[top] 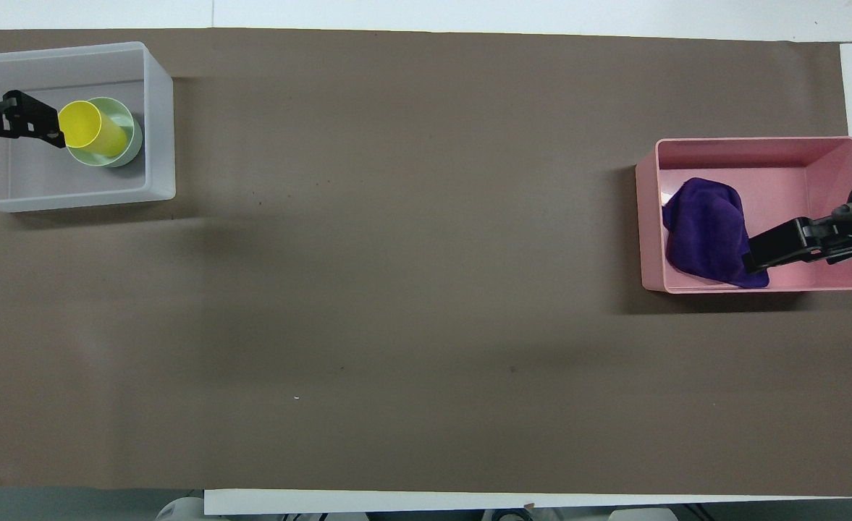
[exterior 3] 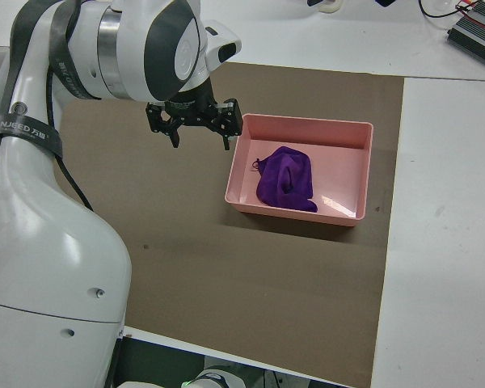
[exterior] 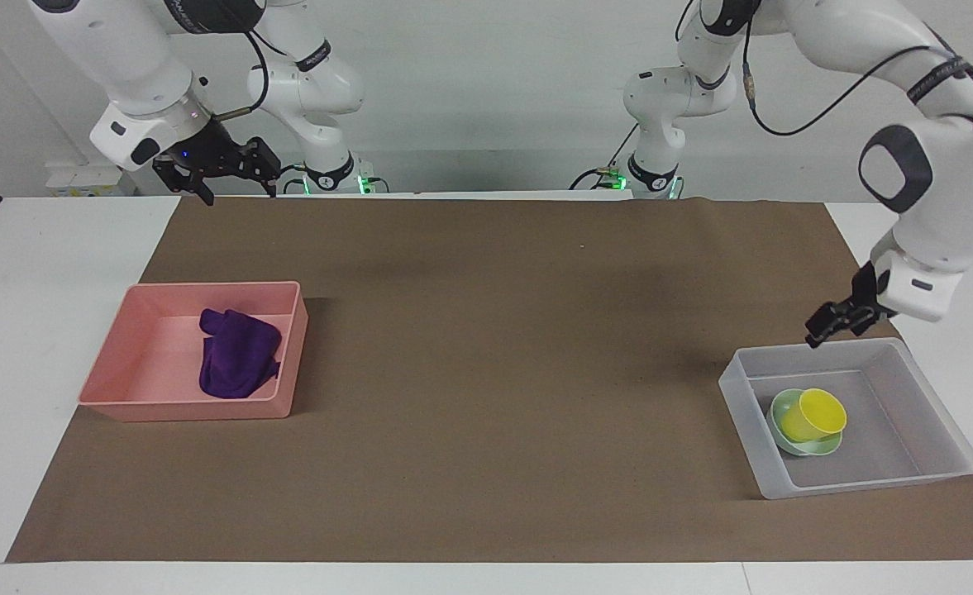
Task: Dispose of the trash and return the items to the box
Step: 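Lower the cup beside the bowl and open the left gripper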
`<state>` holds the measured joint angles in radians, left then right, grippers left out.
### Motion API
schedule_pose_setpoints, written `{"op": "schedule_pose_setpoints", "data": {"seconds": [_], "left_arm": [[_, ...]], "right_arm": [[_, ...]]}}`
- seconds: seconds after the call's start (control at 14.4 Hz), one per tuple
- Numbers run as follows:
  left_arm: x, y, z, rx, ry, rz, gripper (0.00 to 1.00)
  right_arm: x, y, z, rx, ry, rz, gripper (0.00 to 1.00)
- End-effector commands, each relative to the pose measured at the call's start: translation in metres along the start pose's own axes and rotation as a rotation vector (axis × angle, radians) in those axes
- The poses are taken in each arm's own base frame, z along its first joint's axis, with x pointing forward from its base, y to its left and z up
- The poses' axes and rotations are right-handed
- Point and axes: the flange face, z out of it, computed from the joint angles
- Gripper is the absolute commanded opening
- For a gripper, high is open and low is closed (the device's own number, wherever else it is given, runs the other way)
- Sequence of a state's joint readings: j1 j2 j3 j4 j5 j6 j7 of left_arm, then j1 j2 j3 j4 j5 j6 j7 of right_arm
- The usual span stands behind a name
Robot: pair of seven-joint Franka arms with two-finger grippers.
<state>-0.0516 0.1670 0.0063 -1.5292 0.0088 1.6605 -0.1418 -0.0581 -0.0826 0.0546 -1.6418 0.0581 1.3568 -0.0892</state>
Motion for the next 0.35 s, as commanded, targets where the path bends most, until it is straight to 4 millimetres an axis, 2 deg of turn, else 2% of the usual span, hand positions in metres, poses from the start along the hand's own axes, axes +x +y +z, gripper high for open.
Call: {"op": "schedule_pose_setpoints", "data": {"seconds": [0.0,0.14,0.28], "left_arm": [[-0.069,0.001,-0.045,0.02,-0.013,0.086,1.0],[-0.07,0.001,-0.068,-0.014,0.018,0.158,1.0],[-0.07,0.0,-0.065,-0.025,0.014,0.174,1.0]], "right_arm": [[-0.001,0.002,0.004,-0.007,0.022,-0.023,1.0],[0.001,0.004,0.01,-0.012,0.051,-0.017,1.0],[0.002,0.008,0.013,-0.017,0.074,-0.009,1.0]]}}
